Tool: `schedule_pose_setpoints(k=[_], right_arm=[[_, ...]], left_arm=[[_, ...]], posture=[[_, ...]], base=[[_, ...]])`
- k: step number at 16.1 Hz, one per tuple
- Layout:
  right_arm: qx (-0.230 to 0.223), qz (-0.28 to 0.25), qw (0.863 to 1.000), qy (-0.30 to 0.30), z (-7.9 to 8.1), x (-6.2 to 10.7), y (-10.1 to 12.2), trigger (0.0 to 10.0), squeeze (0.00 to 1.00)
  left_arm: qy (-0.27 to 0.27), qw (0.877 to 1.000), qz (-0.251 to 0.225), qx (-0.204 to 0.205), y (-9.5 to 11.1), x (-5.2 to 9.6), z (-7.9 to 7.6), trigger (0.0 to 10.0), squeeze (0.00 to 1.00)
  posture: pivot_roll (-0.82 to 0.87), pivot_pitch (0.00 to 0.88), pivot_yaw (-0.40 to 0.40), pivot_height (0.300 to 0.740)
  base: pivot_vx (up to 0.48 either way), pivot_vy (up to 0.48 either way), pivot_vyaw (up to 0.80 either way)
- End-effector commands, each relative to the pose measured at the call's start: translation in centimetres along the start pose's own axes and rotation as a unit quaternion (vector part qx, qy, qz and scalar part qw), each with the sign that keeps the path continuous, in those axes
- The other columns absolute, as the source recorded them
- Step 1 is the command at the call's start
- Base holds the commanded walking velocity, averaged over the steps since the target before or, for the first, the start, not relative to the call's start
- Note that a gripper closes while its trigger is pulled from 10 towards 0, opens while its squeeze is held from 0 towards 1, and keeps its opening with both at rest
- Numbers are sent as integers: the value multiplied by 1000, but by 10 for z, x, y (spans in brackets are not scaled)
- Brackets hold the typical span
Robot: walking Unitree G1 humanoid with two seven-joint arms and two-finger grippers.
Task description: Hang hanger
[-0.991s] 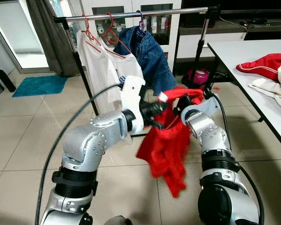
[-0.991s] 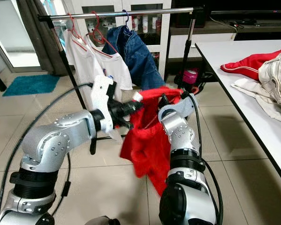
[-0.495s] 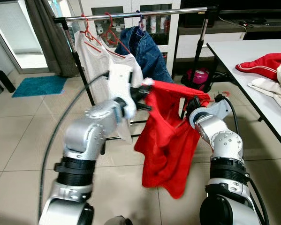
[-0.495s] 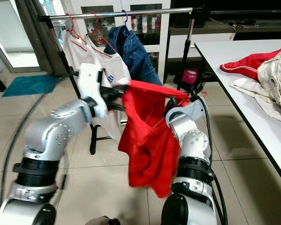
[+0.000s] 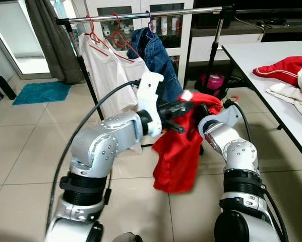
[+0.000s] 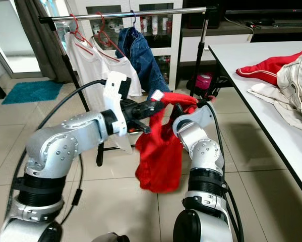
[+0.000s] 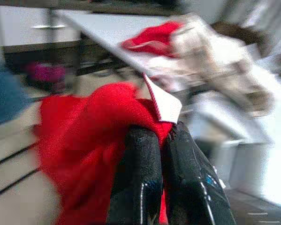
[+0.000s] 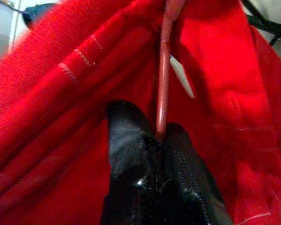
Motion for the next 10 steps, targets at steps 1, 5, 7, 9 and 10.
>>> schedule_pose_setpoints(k=[1,5,7,9,10], right_arm=[[3,9,1000,21,8,2,-8,10000,0],[48,6,998,40,9,3,-7,10000,0],[89,-9,994,61,9,5,-3,10000,0],[161,-20,981,105,14,10,3,10000,0],[193,-19,974,120,16,12,2,10000,0]], left_arm=[[17,999,-25,-11,10,0,5,10000,0],[-104,993,-38,30,22,9,-19,10000,1000],[-134,991,2,14,17,16,-23,10000,1000],[-133,991,10,-9,23,26,-15,10000,1000],[-131,991,8,-10,27,29,-13,10000,1000]], posture=[[-108,0,102,719],[-112,0,108,719],[-110,0,107,719],[-110,0,107,719],[-109,0,106,719]], base=[[0,0,0],[0,0,0],[0,0,0],[0,0,0],[0,0,0]])
Point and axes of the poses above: a point about 5 cm out from each wrist's last joint towards the gripper, its own x axis pointing back from the gripper into the wrist, its own y axis along the axis of the wrist's last joint, z = x × y, the point moved 1 cm from there along -x, pointing out of the wrist towards the gripper, and after that the axes turned 10 degrees about x, right-handed, at the moved point
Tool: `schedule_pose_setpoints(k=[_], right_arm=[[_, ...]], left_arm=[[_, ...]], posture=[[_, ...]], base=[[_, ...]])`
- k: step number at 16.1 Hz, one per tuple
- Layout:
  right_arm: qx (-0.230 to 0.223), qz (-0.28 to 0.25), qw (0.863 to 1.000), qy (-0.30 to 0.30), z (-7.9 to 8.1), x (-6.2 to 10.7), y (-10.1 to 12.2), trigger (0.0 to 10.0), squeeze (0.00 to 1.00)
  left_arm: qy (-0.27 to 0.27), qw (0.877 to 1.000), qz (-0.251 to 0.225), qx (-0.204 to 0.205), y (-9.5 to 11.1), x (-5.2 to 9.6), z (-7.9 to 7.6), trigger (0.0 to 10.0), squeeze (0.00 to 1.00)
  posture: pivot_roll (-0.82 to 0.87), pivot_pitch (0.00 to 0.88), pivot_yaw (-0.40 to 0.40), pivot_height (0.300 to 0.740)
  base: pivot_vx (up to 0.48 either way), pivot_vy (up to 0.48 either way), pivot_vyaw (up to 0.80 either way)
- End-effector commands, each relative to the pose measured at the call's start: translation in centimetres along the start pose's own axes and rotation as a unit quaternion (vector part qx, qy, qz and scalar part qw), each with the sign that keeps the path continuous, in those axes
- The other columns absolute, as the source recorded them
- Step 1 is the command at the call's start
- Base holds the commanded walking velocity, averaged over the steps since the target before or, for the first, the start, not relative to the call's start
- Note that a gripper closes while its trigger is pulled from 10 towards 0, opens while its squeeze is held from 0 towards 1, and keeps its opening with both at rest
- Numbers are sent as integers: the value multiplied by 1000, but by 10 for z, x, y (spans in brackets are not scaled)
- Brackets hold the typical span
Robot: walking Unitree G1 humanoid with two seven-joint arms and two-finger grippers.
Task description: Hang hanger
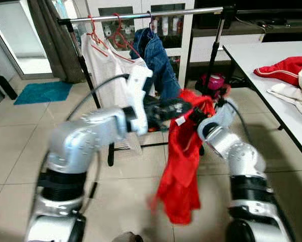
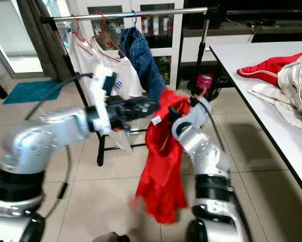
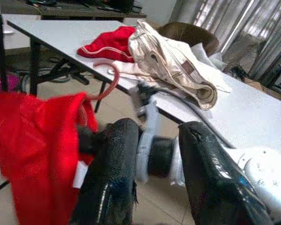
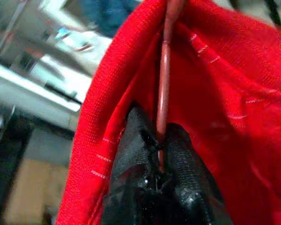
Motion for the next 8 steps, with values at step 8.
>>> schedule_pose_setpoints(k=[8], right_arm=[[219,-5,939,265,32,40,13,10000,0]], left_arm=[[266,935,-28,-232,59,110,95,10000,1000]], posture=[[-106,0,117,719]], base=[[0,0,0]])
Point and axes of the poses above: a point about 5 cm out from each wrist's last joint towards the gripper, its own x axis pointing back from the gripper into the wrist, its own y axis along the axis of the wrist's last joint, z = x × y, the point moved 1 cm from there along -x, pointing out of the wrist towards the gripper, and after that the axes turned 10 degrees about x, right-handed, at the moved point
